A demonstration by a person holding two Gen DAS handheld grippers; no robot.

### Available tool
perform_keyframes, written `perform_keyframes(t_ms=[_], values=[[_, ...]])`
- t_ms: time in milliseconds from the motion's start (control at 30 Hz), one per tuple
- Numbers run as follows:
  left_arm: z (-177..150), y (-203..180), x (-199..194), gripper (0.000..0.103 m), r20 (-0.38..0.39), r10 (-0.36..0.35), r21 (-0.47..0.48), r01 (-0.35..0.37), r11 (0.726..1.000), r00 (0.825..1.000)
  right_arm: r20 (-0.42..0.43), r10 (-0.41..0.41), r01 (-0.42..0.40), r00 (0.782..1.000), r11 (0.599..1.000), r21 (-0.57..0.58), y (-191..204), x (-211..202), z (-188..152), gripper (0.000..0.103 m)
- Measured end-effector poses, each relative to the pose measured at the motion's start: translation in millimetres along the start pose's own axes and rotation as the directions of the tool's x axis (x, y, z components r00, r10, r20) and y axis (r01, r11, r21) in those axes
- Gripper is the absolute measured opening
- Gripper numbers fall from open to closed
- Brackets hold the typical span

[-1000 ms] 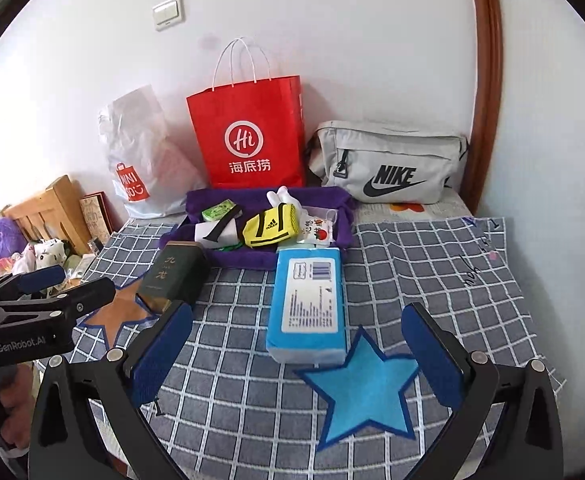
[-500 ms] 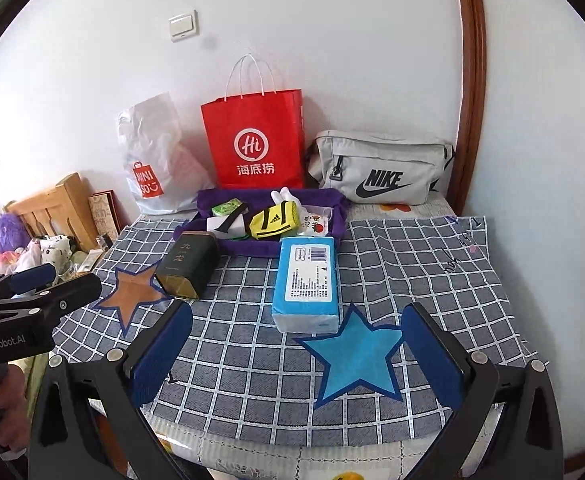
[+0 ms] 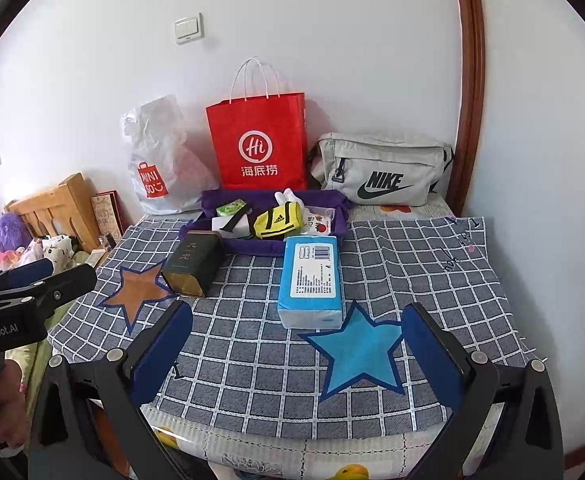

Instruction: Organize soft objects

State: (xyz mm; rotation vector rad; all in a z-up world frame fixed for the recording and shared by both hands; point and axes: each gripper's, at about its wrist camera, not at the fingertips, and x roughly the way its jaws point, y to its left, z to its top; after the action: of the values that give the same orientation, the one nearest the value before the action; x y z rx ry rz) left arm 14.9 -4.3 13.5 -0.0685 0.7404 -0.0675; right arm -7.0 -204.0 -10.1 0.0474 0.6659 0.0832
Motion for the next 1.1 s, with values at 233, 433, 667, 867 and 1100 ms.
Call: perform_keyframes(t_ms=[233,433,667,867,1100], values=[[-1.0,1.8,0.9,0.098,-0.003,-0.003,-0.007,0.003,1.000,1.000,-0.002,0.001,-0.001,1.000,1.000,0.000,0.9,-0.2,-1.8,0.103],[-3.2,2.3,0.5,0.098,0.000,-0.003,-0.006,0.003,1.000,1.000,-0.002,0.002,-0.002,1.000,1.000,-0.003,2.6,-0.1,-2.0,0.103],[-3.0,1.6,-0.1,0.098,0.000,-0.002,-0.007,0.002,1.000,1.000,0.000,0.003,-0.003,1.000,1.000,-0.001,3.1,-0.7,-2.4,0.103],[-3.2,1.5,-0.5,0.098,-0.001,-0.001,-0.009,0.001,1.000,1.000,0.005,0.006,-0.006,1.000,1.000,-0.001,4.1,-2.2,-2.9,0.103],[-3.2,1.7,-0.5,0.098,-0.001,0.000,-0.009,0.000,1.000,1.000,0.005,0.006,-0.006,1.000,1.000,-0.001,4.2,-3.1,-3.2,0.103]])
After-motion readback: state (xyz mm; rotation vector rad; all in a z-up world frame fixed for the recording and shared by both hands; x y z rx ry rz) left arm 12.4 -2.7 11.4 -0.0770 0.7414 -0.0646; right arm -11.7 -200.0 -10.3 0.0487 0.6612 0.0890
